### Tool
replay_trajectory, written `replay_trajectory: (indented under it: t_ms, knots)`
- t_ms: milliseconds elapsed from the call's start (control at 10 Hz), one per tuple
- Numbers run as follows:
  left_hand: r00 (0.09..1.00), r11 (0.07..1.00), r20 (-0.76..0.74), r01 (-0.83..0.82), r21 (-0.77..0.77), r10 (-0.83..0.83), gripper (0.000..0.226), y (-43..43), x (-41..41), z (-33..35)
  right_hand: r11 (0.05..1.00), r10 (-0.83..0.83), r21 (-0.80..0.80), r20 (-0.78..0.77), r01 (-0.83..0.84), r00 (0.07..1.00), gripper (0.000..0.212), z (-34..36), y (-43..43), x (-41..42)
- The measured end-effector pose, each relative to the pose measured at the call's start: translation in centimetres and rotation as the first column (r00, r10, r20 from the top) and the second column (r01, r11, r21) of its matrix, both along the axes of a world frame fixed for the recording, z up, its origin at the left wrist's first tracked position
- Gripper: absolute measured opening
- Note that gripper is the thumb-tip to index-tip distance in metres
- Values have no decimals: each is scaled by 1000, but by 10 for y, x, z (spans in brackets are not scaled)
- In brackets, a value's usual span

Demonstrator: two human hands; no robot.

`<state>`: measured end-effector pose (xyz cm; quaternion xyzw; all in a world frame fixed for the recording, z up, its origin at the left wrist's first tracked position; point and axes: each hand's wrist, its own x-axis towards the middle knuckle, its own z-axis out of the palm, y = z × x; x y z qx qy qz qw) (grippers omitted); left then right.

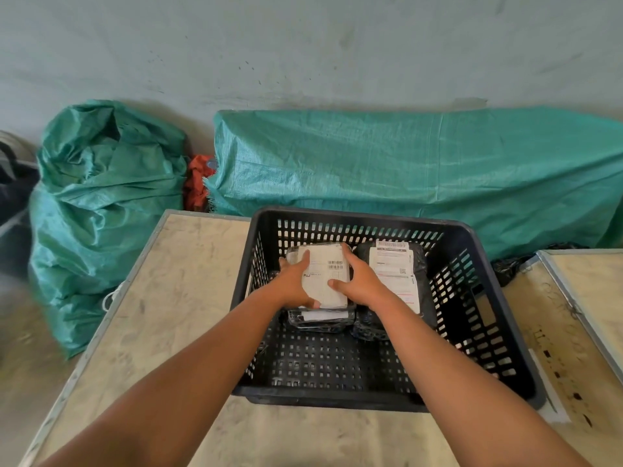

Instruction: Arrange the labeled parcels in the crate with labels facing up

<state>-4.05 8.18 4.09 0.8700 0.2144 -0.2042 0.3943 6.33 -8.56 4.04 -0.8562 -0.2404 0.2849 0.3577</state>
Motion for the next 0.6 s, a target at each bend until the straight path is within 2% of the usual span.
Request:
replay_trajectory:
  t_ms: [100, 300, 400, 500, 600]
  knots:
    - [999, 997, 14, 48, 62, -48, 135, 3, 2, -11, 1000, -4, -15, 23, 4, 1000, 103, -4, 0, 2]
    - [996, 988, 69, 52, 143, -62, 130, -2, -1, -19, 993, -13, -112, 261, 44, 965, 82, 11, 8, -11]
    - [998, 987, 58, 25, 160, -34, 127, -6, -5, -12, 997, -40, -49, 240, 53, 970, 69, 37, 2, -18]
    - [992, 986, 121, -53, 155, 34, 123, -13, -11, 11, 985, -106, 155, 182, 78, 978, 56, 89, -7, -15]
    - [947, 993, 313, -97, 71, 70, 97, -36, -26, 32, 887, -188, 452, 161, 96, 969, 37, 158, -23, -15]
